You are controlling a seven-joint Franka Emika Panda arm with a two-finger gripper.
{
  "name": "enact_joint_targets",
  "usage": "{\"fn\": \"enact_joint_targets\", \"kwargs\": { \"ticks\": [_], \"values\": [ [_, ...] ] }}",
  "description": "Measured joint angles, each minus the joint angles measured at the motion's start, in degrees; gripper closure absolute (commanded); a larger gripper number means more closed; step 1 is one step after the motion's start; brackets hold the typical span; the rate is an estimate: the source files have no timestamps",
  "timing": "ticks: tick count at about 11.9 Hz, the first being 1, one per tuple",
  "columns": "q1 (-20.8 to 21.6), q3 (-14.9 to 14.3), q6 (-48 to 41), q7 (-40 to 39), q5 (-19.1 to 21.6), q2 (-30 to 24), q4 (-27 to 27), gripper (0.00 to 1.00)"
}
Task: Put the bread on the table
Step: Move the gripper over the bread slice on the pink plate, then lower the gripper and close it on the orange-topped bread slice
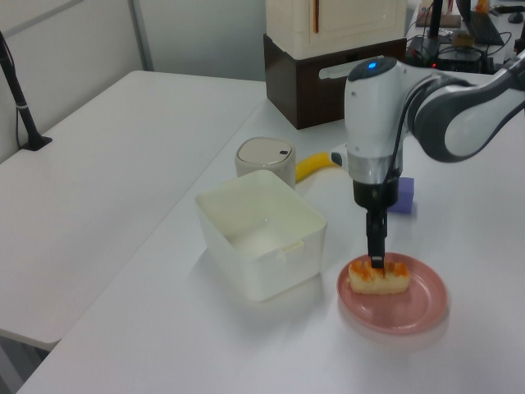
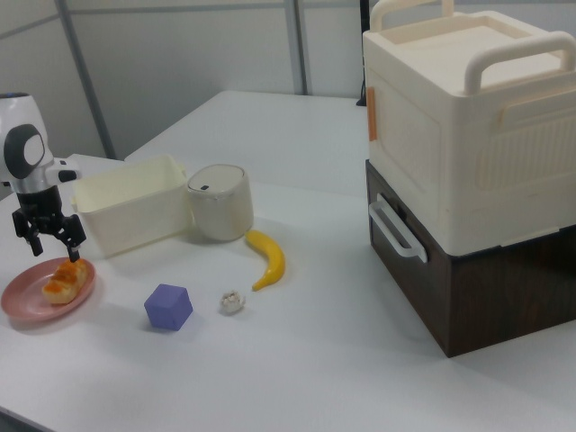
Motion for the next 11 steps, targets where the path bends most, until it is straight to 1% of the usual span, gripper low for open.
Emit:
{"fn": "enact_joint_targets", "kwargs": {
  "ticks": [1, 2, 3, 4, 5, 6, 8, 10, 11],
  "values": [
    [0.1, 0.0, 0.3, 0.5, -0.6, 0.9, 0.0, 0.00],
    [0.2, 0.0, 1.5, 1.6, -2.0, 2.1, -0.1, 0.00],
    [0.5, 0.0, 3.3, 3.5, -4.5, 3.9, -0.1, 0.09],
    [0.8, 0.0, 4.4, 5.1, -6.4, 5.6, -0.1, 0.24],
    [1.2, 0.0, 5.4, 6.3, -7.6, 7.1, -0.1, 0.30],
    [1.3, 0.0, 5.8, 6.6, -7.9, 7.6, 0.0, 0.30],
    [1.2, 0.0, 5.8, 6.6, -8.0, 6.6, 0.8, 0.30],
    [0.1, -0.2, 2.6, 6.2, -8.0, 3.4, 1.9, 0.30],
    [-1.3, -0.2, -0.1, 4.7, -7.9, 1.4, 2.7, 0.30]
  ]
}}
